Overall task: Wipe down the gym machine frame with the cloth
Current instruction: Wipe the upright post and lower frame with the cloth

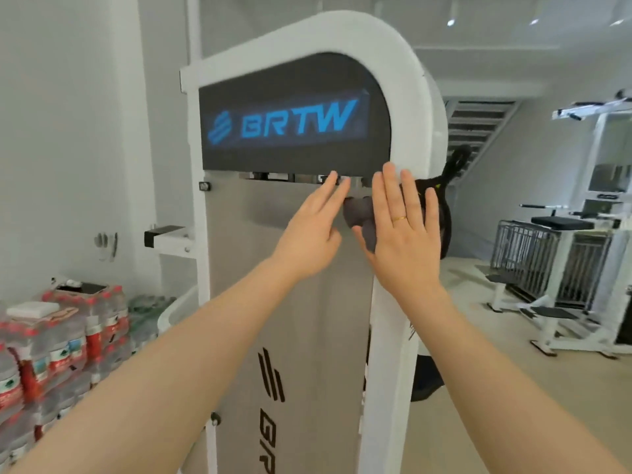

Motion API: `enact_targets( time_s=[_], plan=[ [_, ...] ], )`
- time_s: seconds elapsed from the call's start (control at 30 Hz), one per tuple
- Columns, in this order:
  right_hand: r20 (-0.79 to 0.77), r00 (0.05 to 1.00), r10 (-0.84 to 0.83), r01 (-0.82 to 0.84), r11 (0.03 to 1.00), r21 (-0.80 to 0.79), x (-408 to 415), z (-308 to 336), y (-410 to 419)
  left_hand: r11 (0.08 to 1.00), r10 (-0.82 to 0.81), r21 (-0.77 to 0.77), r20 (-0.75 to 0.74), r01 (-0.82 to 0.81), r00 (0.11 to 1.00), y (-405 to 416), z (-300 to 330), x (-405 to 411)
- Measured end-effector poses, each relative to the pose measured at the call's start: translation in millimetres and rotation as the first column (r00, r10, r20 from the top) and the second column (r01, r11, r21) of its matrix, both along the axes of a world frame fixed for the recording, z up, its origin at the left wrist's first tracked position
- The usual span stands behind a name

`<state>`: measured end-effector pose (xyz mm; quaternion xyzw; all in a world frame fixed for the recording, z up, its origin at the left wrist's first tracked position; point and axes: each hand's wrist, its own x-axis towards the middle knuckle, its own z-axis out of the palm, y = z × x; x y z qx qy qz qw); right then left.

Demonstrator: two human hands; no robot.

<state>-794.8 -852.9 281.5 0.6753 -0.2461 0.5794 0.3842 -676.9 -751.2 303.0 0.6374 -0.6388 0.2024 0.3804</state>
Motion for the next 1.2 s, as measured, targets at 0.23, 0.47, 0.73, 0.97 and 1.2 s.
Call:
enact_targets(
  time_s=[0.23, 0.47, 0.73, 0.97, 1.2],
  plan=[
    [0.192, 0.864, 0.465, -0.488, 0.867, 0.099, -4.9, 8.9, -2.9, 0.998, 0.058, -0.030, 0.158, -0.054, 0.986, -23.5, 13.3, 17.8],
    [0.355, 0.863, 0.360, -0.430, 0.892, 0.140, 3.1, 99.4, -3.3, 0.987, 0.125, -0.135, 0.336, -0.084, 0.933, -27.7, 19.2, 37.7],
    [0.172, 0.979, 0.108, -0.151, 0.954, 0.257, 1.6, 49.4, 1.3, 0.979, 0.112, -0.189, 0.191, -0.075, 0.975, -25.3, 34.9, 29.7],
    [0.023, 0.999, 0.039, -0.043, 0.960, 0.278, 3.3, 143.8, 7.2, 0.959, 0.204, -0.242, 0.231, -0.147, 0.951, -30.8, 79.8, 26.0],
    [0.020, 0.996, 0.092, -0.094, 0.965, 0.244, -0.8, 98.5, 9.5, 0.954, 0.231, -0.246, 0.230, -0.173, 0.945, -33.6, 89.5, 23.5]
  ],
)
